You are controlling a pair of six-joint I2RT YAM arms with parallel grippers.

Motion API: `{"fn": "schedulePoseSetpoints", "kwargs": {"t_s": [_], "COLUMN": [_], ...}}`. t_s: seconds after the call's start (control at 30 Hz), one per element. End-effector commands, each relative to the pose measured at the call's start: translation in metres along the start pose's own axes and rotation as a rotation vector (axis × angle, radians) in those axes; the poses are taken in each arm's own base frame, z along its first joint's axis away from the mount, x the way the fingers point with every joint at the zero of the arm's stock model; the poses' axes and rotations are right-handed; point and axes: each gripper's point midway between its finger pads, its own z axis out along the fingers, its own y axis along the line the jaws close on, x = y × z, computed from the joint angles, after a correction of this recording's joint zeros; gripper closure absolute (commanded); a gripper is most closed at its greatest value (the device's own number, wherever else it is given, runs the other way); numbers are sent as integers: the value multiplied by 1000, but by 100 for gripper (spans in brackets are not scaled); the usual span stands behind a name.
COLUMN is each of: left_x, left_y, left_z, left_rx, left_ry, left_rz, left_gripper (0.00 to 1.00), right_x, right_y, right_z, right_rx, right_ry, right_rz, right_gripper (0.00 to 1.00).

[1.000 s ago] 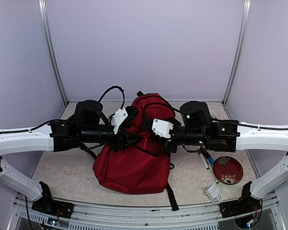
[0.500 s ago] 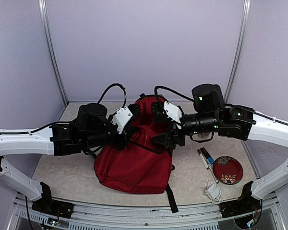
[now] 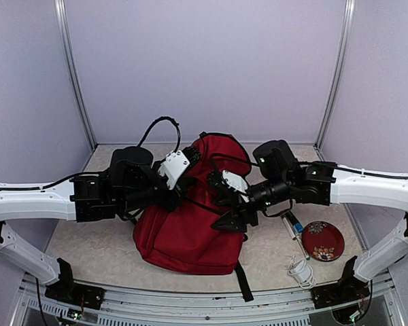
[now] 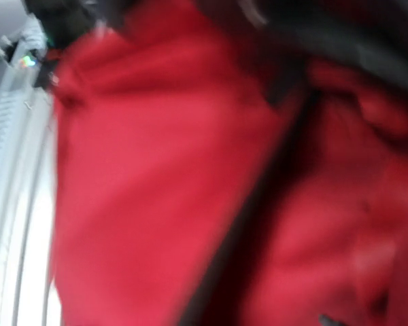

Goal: Pack the student bag
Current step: Adjust the lower front pocket of the student bag, then pick up the pen from the center of the board.

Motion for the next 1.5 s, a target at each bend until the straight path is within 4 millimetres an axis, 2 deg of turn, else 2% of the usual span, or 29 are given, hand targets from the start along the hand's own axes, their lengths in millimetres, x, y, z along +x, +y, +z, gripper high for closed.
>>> {"fn": "schedulePoseSetpoints", "kwargs": {"t_s": [0.0,0.1,0.23,0.33,0.4,0.53,0.6,0.63,0.7,0.77,0.8,0.83,0.87,0.97,1.03,1.07,1.3,1.4,1.47], "left_x": [-69,-65,-56,-61,-65,-79,-83,-81,-76,-70,-70,-68,-66,-69,-74,-74,-68,-68,-67], "left_y": [31,46,90,112,117,105,100,101,106,110,113,116,116,112,112,112,103,106,107], "left_z": [-24,-18,-10,-12,-14,-20,-20,-19,-17,-19,-24,-27,-30,-37,-43,-45,-52,-50,-49], "left_rx": [-100,-164,-329,-430,-464,-458,-454,-449,-448,-463,-474,-482,-480,-452,-439,-437,-378,-363,-360], "left_ry": [-219,-205,-159,-153,-163,-202,-197,-188,-172,-171,-182,-192,-203,-233,-254,-257,-287,-282,-279], "left_rz": [-38,-50,-87,-56,-37,29,76,86,103,111,106,97,91,97,93,92,110,87,79], "left_gripper": [100,100,100,100,100,100,100,100,100,100,100,100,100,100,100,100,100,100,100], "right_x": [13,19,15,11,1,-49,-67,-70,-65,-35,-8,17,39,103,144,158,230,251,262], "right_y": [-15,12,51,61,56,34,8,-6,-45,-91,-116,-131,-137,-140,-138,-137,-145,-149,-145], "right_z": [21,32,26,20,12,-27,-55,-69,-97,-120,-135,-148,-157,-170,-167,-165,-129,-124,-119], "right_rx": [-28,-165,-261,-267,-225,-54,68,106,202,417,584,700,785,936,963,961,834,825,804], "right_ry": [90,119,75,76,58,-87,-157,-185,-207,-148,-87,-33,6,127,221,263,401,447,492], "right_rz": [82,117,104,106,87,16,65,114,272,470,579,678,771,947,1035,1060,1175,1191,1198], "right_gripper": [33,40,41,42,42,36,28,27,29,33,34,38,42,51,54,55,55,66,70]}}
